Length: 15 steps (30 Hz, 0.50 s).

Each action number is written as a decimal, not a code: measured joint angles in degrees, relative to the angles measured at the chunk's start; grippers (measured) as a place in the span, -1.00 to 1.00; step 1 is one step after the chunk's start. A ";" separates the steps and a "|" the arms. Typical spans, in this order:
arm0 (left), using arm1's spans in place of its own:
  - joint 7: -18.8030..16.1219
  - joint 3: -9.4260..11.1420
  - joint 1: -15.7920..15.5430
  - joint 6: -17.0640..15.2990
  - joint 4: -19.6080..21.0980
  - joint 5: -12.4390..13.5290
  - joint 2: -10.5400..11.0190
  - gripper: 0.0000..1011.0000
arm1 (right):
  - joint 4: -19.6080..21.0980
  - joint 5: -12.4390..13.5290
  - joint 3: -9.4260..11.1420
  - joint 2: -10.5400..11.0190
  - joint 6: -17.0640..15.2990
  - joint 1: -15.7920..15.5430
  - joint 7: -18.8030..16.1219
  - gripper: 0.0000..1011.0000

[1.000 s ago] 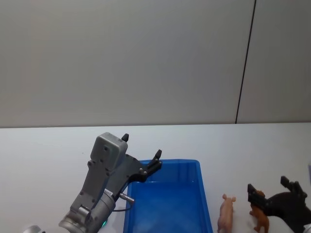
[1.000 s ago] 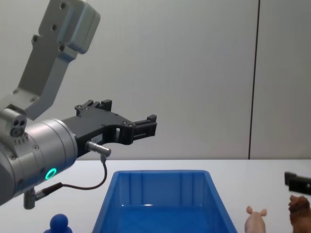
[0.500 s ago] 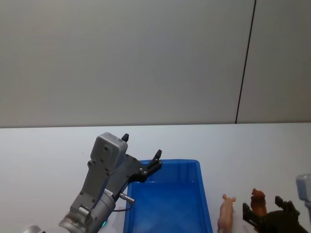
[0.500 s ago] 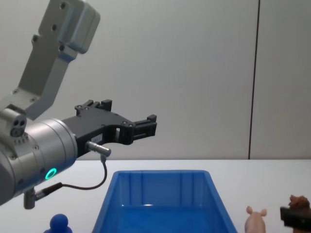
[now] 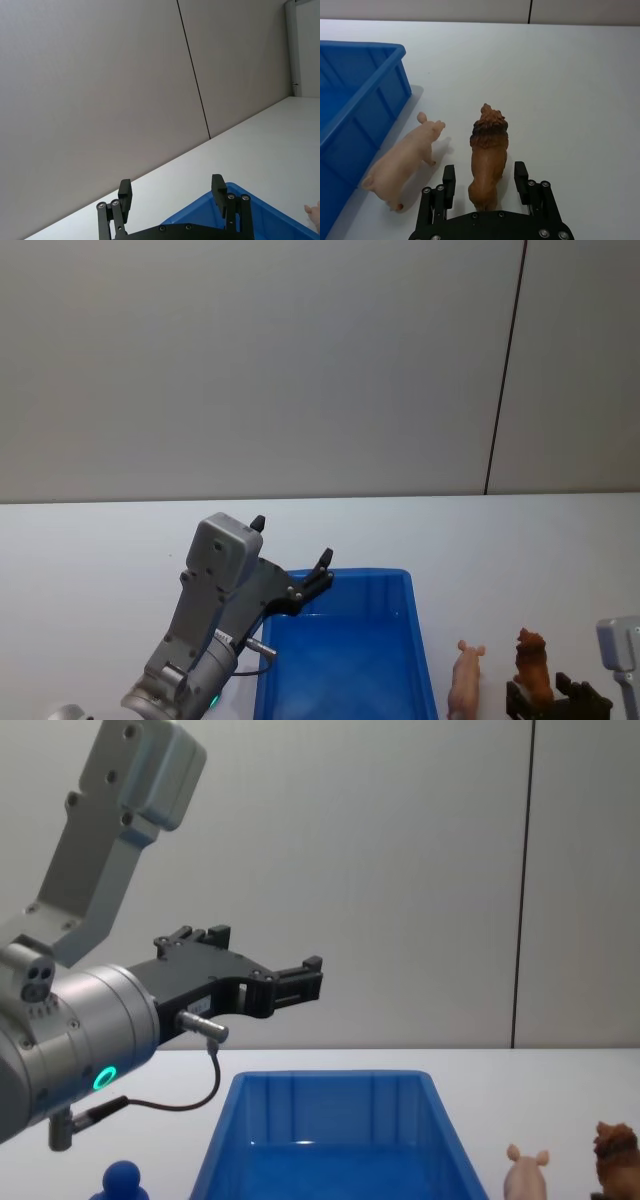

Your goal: Pick up the two dolls from the table and place them into the box.

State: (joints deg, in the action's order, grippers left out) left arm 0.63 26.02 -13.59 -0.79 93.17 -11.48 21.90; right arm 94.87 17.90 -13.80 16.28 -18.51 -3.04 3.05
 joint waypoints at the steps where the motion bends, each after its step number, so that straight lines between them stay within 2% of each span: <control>1: 0.00 0.00 0.00 0.00 0.00 0.00 0.00 0.98 | -0.06 0.03 0.00 -0.06 -0.15 0.00 0.06 0.41; 2: 0.00 0.00 0.00 0.00 0.00 0.00 0.00 0.98 | -0.10 0.06 -0.01 -0.10 -0.27 0.01 0.11 0.39; 3: 0.00 0.00 0.00 0.00 0.00 0.00 0.00 0.98 | -0.14 0.09 0.00 -0.16 -0.42 0.02 0.17 0.25; 7: 0.00 0.00 0.00 0.00 0.00 0.00 0.00 0.98 | -0.30 0.14 -0.01 -0.41 -0.71 0.06 0.31 0.11; 10: 0.00 0.00 0.00 0.00 0.00 0.00 0.00 0.98 | -0.31 0.04 -0.03 -0.51 -0.62 0.07 0.30 -0.18; 15: 0.00 0.00 0.00 0.00 0.00 0.00 0.00 0.98 | 0.09 -0.63 -0.08 -0.58 0.28 0.05 -0.05 -0.39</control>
State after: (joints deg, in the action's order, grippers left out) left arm 0.62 26.02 -13.59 -0.80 93.18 -11.48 21.90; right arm 94.96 17.26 -13.88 15.71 -18.23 -2.99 3.01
